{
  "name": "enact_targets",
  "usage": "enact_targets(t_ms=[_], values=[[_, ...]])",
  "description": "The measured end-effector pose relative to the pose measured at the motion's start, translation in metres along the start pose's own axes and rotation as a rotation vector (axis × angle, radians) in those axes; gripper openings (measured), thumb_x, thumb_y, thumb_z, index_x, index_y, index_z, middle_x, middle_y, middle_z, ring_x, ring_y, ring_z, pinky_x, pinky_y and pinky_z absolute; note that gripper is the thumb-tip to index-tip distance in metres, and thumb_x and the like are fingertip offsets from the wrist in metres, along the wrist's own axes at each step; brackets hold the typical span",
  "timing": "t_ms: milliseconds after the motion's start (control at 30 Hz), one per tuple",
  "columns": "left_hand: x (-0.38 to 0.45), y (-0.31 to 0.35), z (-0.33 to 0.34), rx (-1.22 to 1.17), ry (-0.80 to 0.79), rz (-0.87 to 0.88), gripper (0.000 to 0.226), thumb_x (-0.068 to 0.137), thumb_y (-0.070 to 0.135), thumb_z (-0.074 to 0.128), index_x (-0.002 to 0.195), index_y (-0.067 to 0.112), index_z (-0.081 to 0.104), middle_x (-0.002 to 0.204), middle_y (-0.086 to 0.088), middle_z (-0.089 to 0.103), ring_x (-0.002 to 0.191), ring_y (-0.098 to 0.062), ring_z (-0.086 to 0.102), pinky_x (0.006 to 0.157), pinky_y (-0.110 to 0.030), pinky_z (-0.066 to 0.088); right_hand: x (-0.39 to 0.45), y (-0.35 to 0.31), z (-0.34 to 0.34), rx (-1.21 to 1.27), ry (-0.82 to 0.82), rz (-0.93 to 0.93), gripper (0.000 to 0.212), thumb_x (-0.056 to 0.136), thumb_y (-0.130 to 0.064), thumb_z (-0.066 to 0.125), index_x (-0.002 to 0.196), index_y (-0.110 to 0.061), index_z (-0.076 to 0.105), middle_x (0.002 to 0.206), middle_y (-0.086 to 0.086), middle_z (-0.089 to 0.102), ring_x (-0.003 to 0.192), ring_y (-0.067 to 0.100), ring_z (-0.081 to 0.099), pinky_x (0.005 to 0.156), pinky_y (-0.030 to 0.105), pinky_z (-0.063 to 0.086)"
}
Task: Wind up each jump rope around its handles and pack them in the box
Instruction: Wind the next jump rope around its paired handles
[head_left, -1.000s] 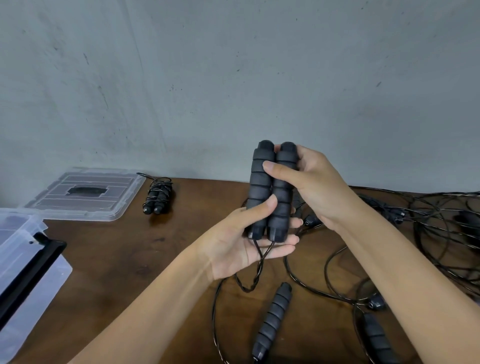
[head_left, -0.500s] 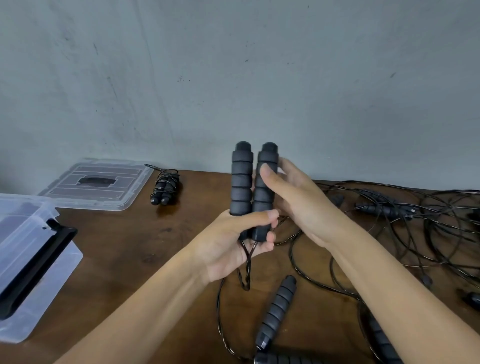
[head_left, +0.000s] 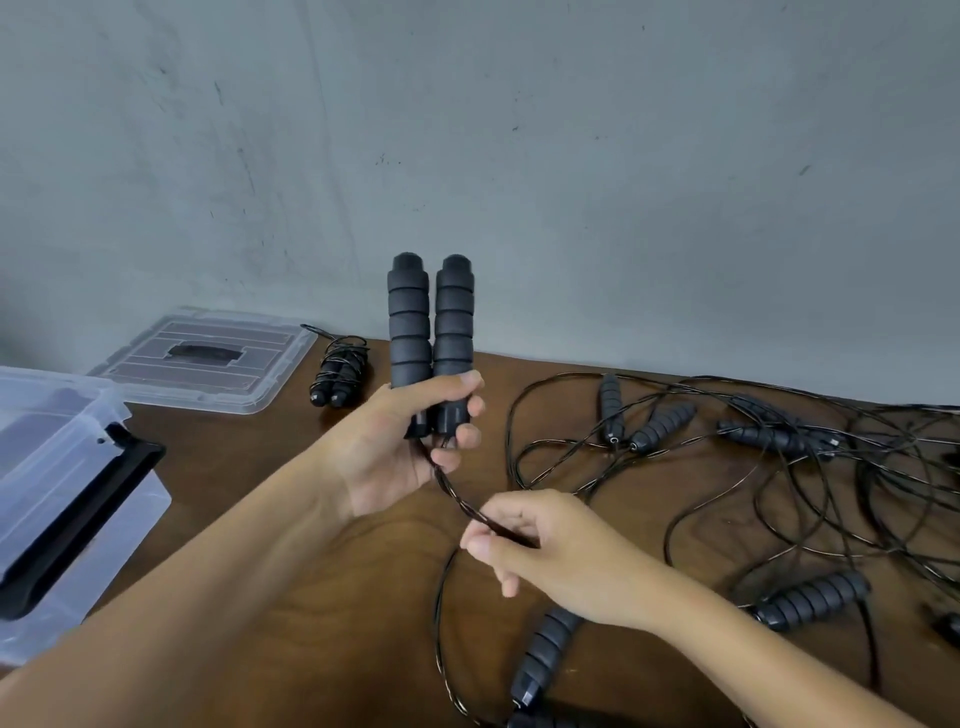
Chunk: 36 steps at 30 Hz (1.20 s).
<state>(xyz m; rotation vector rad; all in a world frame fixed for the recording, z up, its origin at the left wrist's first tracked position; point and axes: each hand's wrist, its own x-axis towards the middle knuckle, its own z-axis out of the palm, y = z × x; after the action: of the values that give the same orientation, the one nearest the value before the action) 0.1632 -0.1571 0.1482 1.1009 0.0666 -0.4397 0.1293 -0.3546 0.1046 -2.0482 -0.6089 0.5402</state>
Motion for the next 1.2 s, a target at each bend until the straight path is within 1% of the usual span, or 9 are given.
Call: enact_targets(t_ms=[167, 300, 367, 467, 633, 733, 833, 967, 1200], values=[[0.003, 0.016, -0.023, 0.04, 0.079, 0.01, 0.021, 0.089, 0.02, 0.074, 0.105, 0.014, 0.06, 0.084, 0.0, 0.057, 0.064, -0.012, 0.049, 0.043, -0.018, 0.026, -0.002, 0.005, -0.032, -0.199, 0.071, 0.011, 0.023, 0.101, -0.038, 0.058, 0.085, -0.026, 0.068, 0.069, 0.0, 0.071, 0.08, 0.009, 0.07, 0.105, 0.025, 0.045], [0.002, 0.017, -0.035, 0.114, 0.098, -0.009, 0.017, 0.093, 0.016, 0.072, 0.103, 0.014, 0.058, 0.084, -0.001, 0.057, 0.063, -0.013, 0.05, 0.045, -0.019, 0.021, -0.006, -0.008, -0.064, -0.34, 0.175, 0.025, 0.02, 0.096, -0.042, 0.063, 0.079, -0.032, 0.066, 0.076, -0.012, 0.071, 0.073, 0.001, 0.067, 0.082, 0.004, 0.039], [0.002, 0.014, -0.04, 0.141, 0.106, -0.032, 0.016, 0.093, 0.013, 0.073, 0.103, 0.014, 0.06, 0.083, -0.003, 0.057, 0.063, -0.014, 0.05, 0.044, -0.019, 0.021, -0.006, -0.013, -0.077, -0.399, 0.252, 0.031, 0.016, 0.091, -0.048, 0.067, 0.081, -0.036, 0.068, 0.084, -0.022, 0.07, 0.082, -0.005, 0.065, 0.081, 0.009, 0.043], [0.003, 0.005, -0.045, 0.161, 0.063, -0.08, 0.015, 0.093, 0.011, 0.075, 0.102, 0.012, 0.062, 0.083, -0.004, 0.057, 0.064, -0.015, 0.05, 0.044, -0.018, 0.023, -0.001, -0.013, -0.088, -0.583, 0.399, 0.074, 0.037, 0.077, -0.073, 0.064, 0.076, -0.037, 0.064, 0.076, -0.02, 0.066, 0.079, -0.003, 0.062, 0.073, 0.026, 0.05], [0.006, -0.015, -0.039, 0.219, -0.028, -0.15, 0.032, 0.085, 0.013, 0.081, 0.109, 0.006, 0.061, 0.082, -0.005, 0.057, 0.064, -0.014, 0.05, 0.045, -0.015, 0.027, 0.003, -0.03, -0.084, -0.798, 0.57, 0.047, 0.049, 0.074, -0.081, 0.057, 0.076, -0.032, 0.061, 0.067, -0.018, 0.061, 0.071, 0.002, 0.058, 0.064, 0.029, 0.049], [0.008, -0.023, -0.031, 0.303, -0.146, -0.188, 0.031, 0.086, 0.009, 0.083, 0.108, 0.008, 0.061, 0.082, -0.004, 0.056, 0.065, -0.013, 0.05, 0.046, -0.014, 0.029, 0.005, -0.039, -0.081, -0.895, 0.606, 0.011, 0.062, 0.071, -0.088, 0.041, 0.076, -0.03, 0.06, 0.065, -0.017, 0.061, 0.068, 0.008, 0.059, 0.061, 0.029, 0.048], [0.01, -0.028, -0.022, 0.443, -0.19, -0.198, 0.028, 0.086, 0.003, 0.081, 0.108, 0.011, 0.064, 0.072, -0.002, 0.054, 0.06, -0.011, 0.047, 0.047, -0.016, 0.027, 0.003, -0.043, -0.08, -1.004, 0.606, 0.039, 0.069, 0.069, -0.094, 0.031, 0.073, -0.029, 0.056, 0.067, -0.014, 0.064, 0.072, 0.014, 0.063, 0.066, 0.031, 0.051], [0.015, -0.031, -0.013, 0.529, -0.186, -0.256, 0.032, 0.082, 0.004, 0.086, 0.102, 0.013, 0.062, 0.071, 0.002, 0.053, 0.06, -0.013, 0.049, 0.048, -0.018, 0.025, -0.003, -0.051, -0.08, -1.066, 0.55, -0.025, 0.06, 0.076, -0.089, 0.032, 0.073, -0.031, 0.047, 0.061, -0.013, 0.055, 0.06, 0.01, 0.054, 0.055, 0.029, 0.041], [0.026, -0.038, 0.001, 0.63, -0.158, -0.379, 0.027, 0.082, -0.002, 0.082, 0.099, 0.009, 0.064, 0.072, -0.006, 0.053, 0.058, -0.016, 0.048, 0.043, -0.016, 0.027, -0.019, -0.075, -0.077, -0.993, 0.178, -0.147, 0.015, 0.108, -0.042, 0.037, 0.102, -0.029, 0.043, 0.083, -0.013, 0.047, 0.074, 0.01, 0.047, 0.062, 0.029, 0.038]])
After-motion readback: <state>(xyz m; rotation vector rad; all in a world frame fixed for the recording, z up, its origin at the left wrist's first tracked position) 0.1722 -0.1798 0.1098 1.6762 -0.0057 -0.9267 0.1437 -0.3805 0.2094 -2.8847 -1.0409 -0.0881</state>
